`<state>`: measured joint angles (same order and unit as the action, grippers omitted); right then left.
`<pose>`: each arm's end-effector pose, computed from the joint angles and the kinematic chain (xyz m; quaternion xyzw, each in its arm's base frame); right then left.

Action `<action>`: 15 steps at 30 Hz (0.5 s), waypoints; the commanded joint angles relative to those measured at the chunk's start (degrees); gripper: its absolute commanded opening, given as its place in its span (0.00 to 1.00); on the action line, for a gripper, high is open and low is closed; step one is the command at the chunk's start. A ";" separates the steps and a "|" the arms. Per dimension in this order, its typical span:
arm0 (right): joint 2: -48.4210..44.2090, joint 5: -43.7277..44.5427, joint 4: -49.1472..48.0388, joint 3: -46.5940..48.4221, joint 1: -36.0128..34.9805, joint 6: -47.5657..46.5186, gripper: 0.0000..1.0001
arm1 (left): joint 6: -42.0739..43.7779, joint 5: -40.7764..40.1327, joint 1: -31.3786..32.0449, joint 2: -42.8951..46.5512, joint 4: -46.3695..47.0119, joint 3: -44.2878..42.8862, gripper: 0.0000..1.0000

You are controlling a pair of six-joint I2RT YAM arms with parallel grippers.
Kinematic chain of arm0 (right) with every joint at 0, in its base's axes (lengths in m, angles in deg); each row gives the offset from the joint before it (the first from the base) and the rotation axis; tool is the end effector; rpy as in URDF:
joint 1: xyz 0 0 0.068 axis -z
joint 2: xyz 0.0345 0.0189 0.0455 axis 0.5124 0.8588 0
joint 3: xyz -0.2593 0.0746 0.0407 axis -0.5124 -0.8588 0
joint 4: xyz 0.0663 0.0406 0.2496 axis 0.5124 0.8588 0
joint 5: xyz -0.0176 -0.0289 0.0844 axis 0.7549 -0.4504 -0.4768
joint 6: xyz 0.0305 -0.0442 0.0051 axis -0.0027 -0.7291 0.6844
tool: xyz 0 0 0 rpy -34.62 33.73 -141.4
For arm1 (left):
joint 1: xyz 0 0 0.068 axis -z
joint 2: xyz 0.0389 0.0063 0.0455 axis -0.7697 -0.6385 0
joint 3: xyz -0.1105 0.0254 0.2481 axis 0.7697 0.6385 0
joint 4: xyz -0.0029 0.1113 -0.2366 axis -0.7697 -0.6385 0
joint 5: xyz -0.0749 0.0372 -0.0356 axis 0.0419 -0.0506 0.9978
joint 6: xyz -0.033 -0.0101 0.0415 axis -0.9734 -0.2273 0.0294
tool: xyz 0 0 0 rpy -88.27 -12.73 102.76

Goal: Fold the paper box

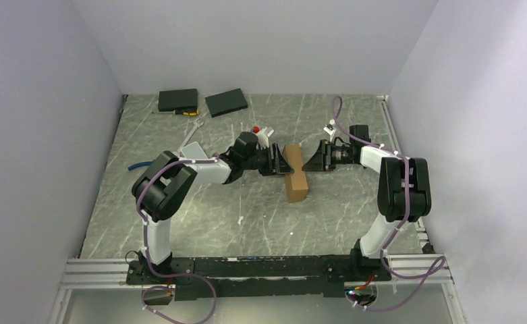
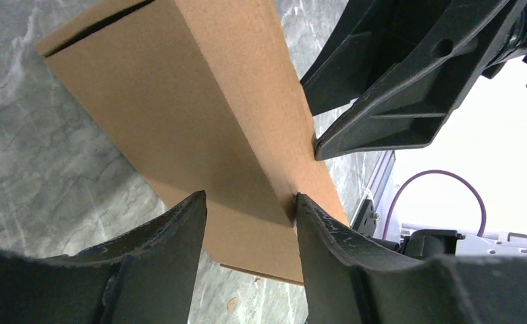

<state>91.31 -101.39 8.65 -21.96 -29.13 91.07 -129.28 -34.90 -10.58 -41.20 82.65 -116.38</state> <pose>0.3271 0.0221 0.1630 -0.1094 0.8298 0.5014 0.2192 0.3096 -0.2794 0.1684 0.0665 0.8293 -0.5081 0.2230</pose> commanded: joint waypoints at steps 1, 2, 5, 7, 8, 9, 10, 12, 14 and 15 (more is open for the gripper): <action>1.27 5.39 2.57 2.01 0.33 -4.12 0.41 | 3.51 -2.52 0.36 4.47 -3.25 1.98 0.58; 1.48 5.80 2.94 2.11 0.39 -4.48 0.40 | 3.89 -3.03 0.37 5.64 -3.36 2.44 0.60; 1.93 6.75 3.72 2.38 0.50 -5.26 0.39 | 4.86 -4.24 0.20 8.95 -3.94 3.81 0.64; 2.01 7.40 4.05 2.39 0.60 -5.66 0.39 | 5.17 -4.95 -0.13 10.99 -4.08 5.26 0.66; 1.99 7.71 4.21 2.47 0.70 -5.84 0.39 | 5.26 -5.14 -0.44 11.83 -3.88 6.08 0.67; 1.97 8.02 4.39 2.48 0.82 -6.05 0.39 | 5.23 -5.33 -0.72 12.78 -3.60 7.11 0.68; 2.03 8.29 4.58 2.48 1.04 -6.22 0.38 | 5.15 -5.45 -1.12 13.59 -3.15 8.08 0.68; 2.12 9.06 5.35 2.60 1.62 -6.90 0.38 | 4.70 -5.49 -1.86 15.11 -1.97 10.51 0.69; 2.21 9.58 6.16 2.78 2.38 -7.78 0.38 | 4.17 -5.40 -2.63 16.50 -0.48 13.03 0.69; 2.42 9.67 6.59 2.87 2.80 -8.21 0.38 | 3.95 -5.44 -2.84 17.18 0.15 14.07 0.69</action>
<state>91.71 -100.36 13.85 -19.99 -27.84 87.92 -125.72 -39.36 -12.08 -27.54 79.48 -105.94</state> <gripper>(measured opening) 0.388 0.687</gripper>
